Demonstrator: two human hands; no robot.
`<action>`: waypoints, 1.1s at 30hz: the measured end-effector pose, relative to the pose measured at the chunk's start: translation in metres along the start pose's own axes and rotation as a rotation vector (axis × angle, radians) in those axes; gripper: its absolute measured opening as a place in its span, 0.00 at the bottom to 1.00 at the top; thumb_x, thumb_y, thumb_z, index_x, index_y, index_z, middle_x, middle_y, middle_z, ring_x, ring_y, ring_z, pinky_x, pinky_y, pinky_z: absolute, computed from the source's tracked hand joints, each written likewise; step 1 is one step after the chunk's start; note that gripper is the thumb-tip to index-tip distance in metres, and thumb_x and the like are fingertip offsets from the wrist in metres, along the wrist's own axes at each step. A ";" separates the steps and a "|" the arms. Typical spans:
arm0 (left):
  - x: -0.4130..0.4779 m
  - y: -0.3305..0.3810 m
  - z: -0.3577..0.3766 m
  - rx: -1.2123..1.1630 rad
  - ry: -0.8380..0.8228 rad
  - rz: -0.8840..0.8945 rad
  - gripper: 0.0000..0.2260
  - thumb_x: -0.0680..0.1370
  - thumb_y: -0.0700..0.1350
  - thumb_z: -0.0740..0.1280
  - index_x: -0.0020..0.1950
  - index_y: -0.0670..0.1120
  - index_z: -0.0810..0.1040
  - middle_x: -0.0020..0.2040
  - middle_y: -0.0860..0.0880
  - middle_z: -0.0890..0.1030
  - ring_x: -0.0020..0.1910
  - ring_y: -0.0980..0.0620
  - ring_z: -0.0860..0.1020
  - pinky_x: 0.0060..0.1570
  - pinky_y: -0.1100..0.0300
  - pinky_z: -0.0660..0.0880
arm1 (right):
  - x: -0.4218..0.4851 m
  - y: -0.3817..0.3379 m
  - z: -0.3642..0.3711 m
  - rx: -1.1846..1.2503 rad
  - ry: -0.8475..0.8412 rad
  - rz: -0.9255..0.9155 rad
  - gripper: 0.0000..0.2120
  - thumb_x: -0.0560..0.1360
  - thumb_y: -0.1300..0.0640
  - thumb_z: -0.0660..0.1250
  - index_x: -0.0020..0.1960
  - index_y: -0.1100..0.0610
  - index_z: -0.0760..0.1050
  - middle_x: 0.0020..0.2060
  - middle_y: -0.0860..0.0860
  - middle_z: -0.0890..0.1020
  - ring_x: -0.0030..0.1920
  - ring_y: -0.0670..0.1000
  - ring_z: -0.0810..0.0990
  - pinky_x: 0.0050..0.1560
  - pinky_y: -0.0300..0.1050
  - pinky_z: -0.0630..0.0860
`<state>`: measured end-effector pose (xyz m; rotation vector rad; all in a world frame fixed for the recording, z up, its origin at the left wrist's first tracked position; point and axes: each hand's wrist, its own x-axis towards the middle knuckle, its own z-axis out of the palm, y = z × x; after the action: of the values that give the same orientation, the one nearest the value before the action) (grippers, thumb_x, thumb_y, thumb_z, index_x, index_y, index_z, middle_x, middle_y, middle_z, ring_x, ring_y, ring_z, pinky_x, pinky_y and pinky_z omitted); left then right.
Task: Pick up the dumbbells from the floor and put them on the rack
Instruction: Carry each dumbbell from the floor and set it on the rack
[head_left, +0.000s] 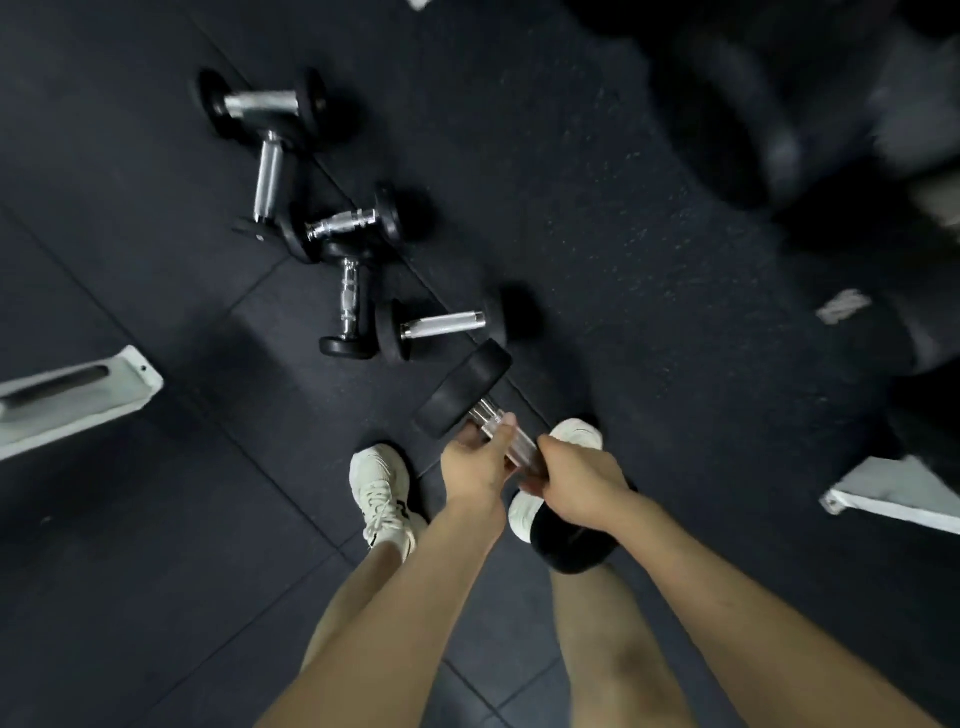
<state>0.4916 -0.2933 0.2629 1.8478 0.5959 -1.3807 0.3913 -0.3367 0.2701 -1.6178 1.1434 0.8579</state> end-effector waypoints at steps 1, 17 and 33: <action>-0.031 0.009 0.002 0.042 -0.031 0.039 0.06 0.74 0.38 0.71 0.39 0.46 0.76 0.36 0.48 0.80 0.34 0.53 0.79 0.27 0.66 0.77 | -0.030 -0.004 -0.010 0.014 0.014 0.012 0.12 0.78 0.49 0.62 0.54 0.56 0.68 0.53 0.56 0.81 0.54 0.60 0.79 0.46 0.48 0.70; -0.388 0.129 0.120 0.499 -0.314 0.636 0.07 0.68 0.41 0.76 0.40 0.44 0.79 0.35 0.50 0.80 0.34 0.53 0.80 0.29 0.63 0.78 | -0.346 0.009 -0.201 0.459 0.486 -0.026 0.14 0.72 0.47 0.66 0.55 0.52 0.73 0.48 0.50 0.84 0.48 0.54 0.82 0.52 0.50 0.78; -0.475 0.224 0.355 0.723 -0.685 0.802 0.07 0.68 0.38 0.75 0.38 0.48 0.79 0.39 0.48 0.82 0.48 0.43 0.82 0.54 0.48 0.79 | -0.384 0.079 -0.401 0.834 0.925 0.164 0.15 0.72 0.46 0.66 0.54 0.53 0.75 0.47 0.50 0.83 0.49 0.54 0.81 0.47 0.47 0.75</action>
<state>0.2935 -0.6795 0.7245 1.6157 -1.0024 -1.5740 0.2028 -0.6172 0.7171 -1.1734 1.9369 -0.3732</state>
